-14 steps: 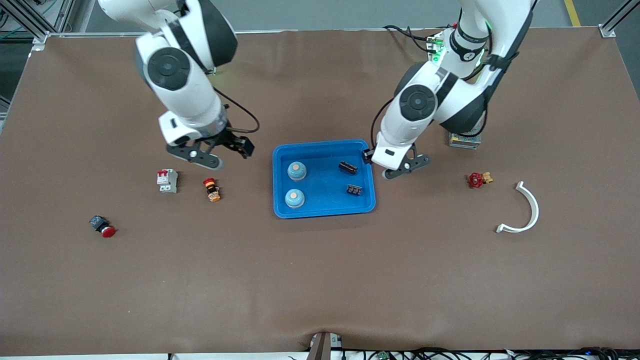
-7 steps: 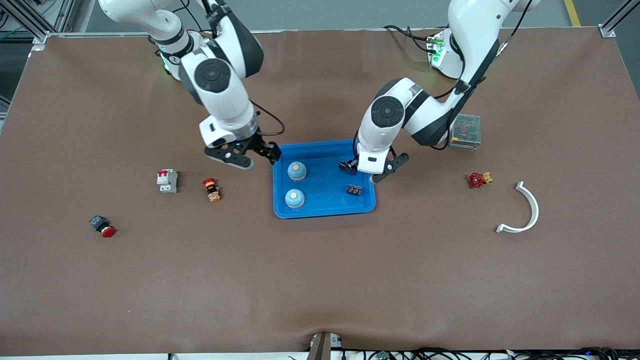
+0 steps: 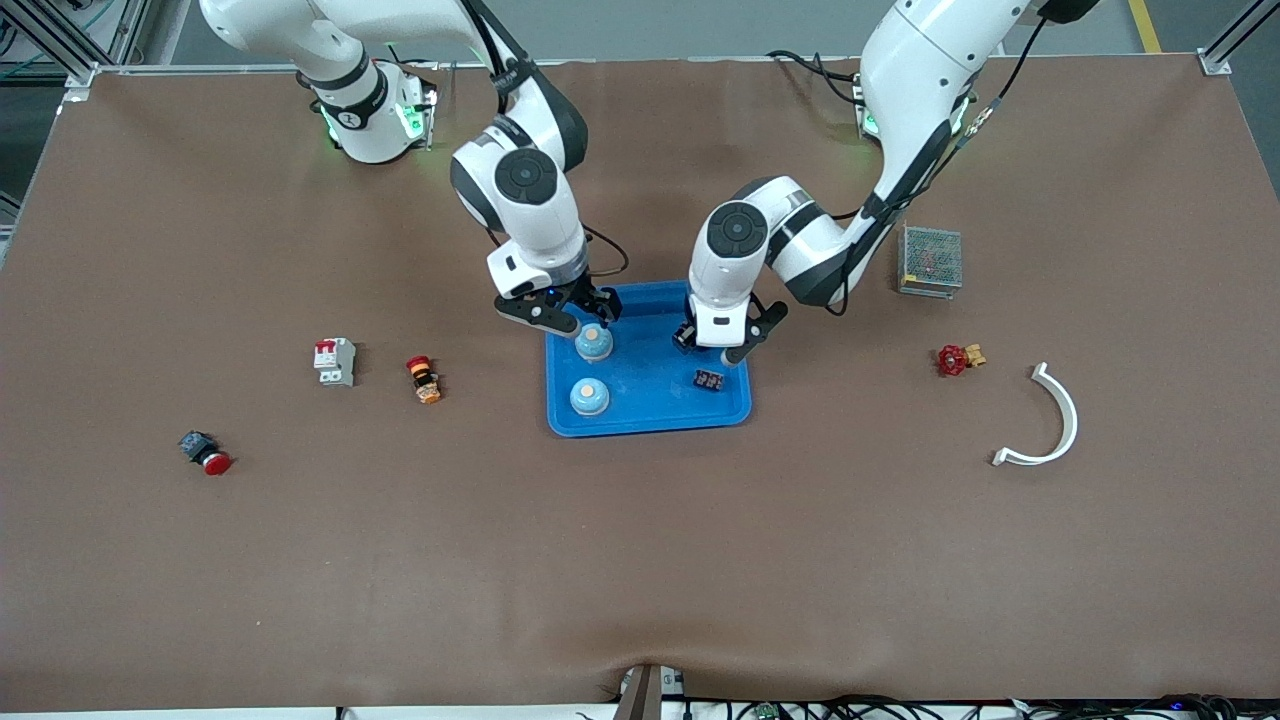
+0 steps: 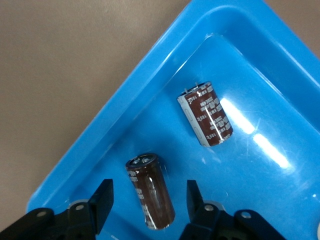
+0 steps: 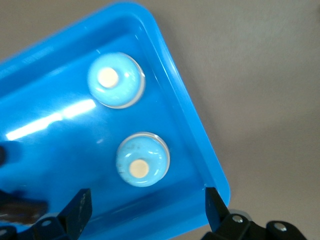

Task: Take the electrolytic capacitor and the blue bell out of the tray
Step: 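Grasp a bell with the right gripper while the left gripper grasps a capacitor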

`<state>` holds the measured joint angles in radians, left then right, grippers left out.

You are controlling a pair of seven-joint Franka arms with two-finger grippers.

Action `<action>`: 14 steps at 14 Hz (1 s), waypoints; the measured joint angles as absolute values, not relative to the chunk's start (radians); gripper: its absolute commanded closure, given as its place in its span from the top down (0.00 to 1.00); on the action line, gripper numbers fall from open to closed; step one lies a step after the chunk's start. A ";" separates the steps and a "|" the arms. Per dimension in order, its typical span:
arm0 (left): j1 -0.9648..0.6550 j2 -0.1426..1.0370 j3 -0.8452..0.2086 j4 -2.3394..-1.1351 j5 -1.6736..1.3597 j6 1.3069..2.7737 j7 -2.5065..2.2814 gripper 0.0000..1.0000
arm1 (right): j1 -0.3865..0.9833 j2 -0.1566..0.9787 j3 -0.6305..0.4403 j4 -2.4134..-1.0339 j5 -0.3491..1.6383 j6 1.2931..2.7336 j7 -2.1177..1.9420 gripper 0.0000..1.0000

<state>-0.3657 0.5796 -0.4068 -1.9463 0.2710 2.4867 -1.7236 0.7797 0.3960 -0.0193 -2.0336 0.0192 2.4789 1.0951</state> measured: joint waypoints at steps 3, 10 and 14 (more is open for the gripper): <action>-0.366 0.613 -0.407 -1.946 0.337 2.510 -1.799 0.37 | 0.789 0.448 -0.020 -2.031 0.019 2.523 1.095 1.00; -0.365 0.621 -0.406 -1.934 0.351 2.510 -1.816 0.00 | 0.793 0.511 -0.020 -1.973 0.019 2.542 1.137 1.00; -0.362 0.555 -0.406 -1.908 0.352 2.412 -1.816 0.00 | 0.793 0.549 -0.020 -1.947 0.019 2.542 1.147 1.00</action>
<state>-0.3619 0.5551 -0.4065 -1.9077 0.3525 2.4123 -1.8163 0.7931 0.5489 -0.0204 -1.9467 0.0189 2.5420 1.1465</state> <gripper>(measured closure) 0.674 0.000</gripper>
